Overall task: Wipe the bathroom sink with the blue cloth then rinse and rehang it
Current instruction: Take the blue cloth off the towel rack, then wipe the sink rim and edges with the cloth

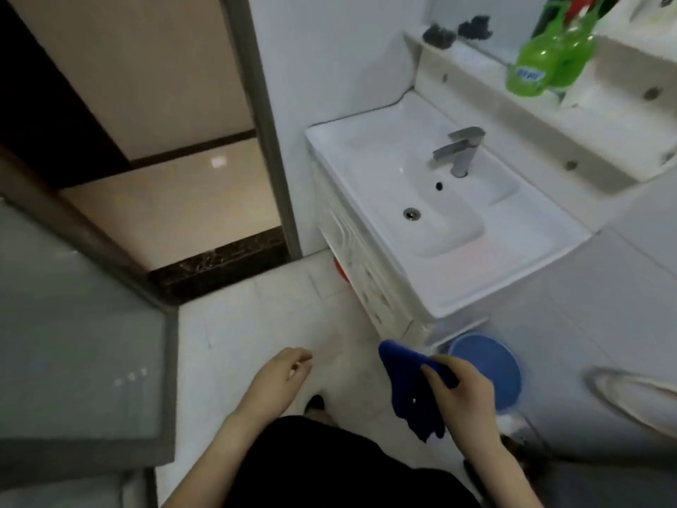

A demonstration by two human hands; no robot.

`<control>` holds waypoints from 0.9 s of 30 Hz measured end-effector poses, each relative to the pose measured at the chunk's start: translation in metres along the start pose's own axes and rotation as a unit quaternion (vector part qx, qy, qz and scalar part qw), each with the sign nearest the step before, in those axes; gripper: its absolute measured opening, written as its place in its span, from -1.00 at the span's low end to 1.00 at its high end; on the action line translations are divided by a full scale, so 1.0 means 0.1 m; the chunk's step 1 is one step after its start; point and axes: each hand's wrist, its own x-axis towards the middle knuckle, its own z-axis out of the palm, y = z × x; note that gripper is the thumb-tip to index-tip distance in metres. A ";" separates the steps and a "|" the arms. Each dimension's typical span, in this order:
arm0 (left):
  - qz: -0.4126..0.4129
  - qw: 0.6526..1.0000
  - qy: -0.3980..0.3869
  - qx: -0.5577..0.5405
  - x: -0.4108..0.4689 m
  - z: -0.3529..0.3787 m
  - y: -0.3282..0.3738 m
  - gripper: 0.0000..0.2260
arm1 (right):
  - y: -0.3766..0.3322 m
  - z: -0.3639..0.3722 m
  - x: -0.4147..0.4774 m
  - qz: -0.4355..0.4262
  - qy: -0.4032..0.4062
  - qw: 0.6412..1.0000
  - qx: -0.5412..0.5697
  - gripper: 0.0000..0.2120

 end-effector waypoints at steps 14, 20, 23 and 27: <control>-0.158 0.983 0.073 -0.057 0.44 -1.43 -1.44 -0.87 | -1.25 1.67 1.08 -0.009 -0.052 0.998 0.027 -0.91; -0.080 0.995 0.037 -0.041 1.42 -2.05 -1.29 -0.84 | -1.61 1.71 1.66 0.015 0.025 0.999 0.035 -0.91; -0.060 0.997 0.031 -0.043 1.92 -2.23 -1.19 -0.82 | -1.72 1.68 2.04 0.042 0.048 0.998 0.029 -0.94; -0.058 0.997 0.023 -0.054 2.57 -2.33 -1.13 -0.81 | -1.81 1.70 2.64 0.042 0.061 0.997 0.012 -0.90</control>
